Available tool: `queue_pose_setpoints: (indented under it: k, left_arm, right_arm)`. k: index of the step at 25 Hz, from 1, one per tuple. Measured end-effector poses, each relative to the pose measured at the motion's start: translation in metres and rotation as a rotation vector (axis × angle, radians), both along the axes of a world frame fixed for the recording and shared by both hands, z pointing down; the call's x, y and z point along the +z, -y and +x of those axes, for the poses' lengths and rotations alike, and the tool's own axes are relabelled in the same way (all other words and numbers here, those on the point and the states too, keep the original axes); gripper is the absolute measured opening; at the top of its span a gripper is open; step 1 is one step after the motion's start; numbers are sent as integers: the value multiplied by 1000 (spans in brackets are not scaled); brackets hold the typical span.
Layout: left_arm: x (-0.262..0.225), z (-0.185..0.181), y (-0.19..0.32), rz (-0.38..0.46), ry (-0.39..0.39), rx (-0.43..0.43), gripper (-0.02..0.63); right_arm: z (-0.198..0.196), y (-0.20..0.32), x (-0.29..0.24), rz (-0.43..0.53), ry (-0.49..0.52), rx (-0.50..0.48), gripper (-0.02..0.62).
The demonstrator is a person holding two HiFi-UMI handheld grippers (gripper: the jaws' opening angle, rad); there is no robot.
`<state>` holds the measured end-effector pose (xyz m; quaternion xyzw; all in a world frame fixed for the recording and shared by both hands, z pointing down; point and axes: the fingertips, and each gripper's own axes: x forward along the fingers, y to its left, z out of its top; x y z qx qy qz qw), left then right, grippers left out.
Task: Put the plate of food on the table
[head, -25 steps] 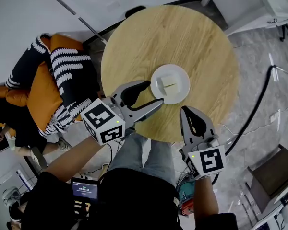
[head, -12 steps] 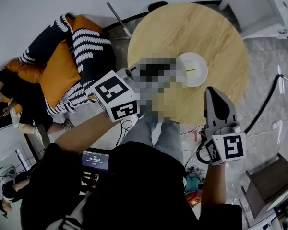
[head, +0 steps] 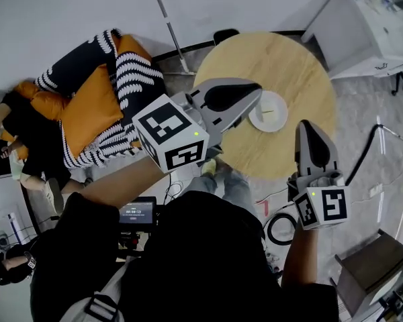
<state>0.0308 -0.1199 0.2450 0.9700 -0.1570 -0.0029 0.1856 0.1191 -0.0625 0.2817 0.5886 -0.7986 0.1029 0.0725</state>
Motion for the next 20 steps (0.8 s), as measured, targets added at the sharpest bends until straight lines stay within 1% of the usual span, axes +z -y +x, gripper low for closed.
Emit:
queue_pose_setpoints:
  k: [4,8,12,15,20]
  left_arm:
    - [-34,-4,0,51,-35,-8,5]
    - [-54,-10,-10,64,-52,-6,5]
    - [-73,-13,-9,99,-69,-24,5]
    - [-84,-13,-12,116,-70,-28,4]
    - [-98,-17,-15,131,-81,-20,5]
  right_arm:
    - [-4,2,-29,66,6,2,9]
    - [-10,-4,-46,87,2,-4,9]
    - [-9,0,-67,136,1,-16,9]
    - [-9,-2,-77,154,14,-15,8]
    - [-16,-5,-85,164,3,-20,9]
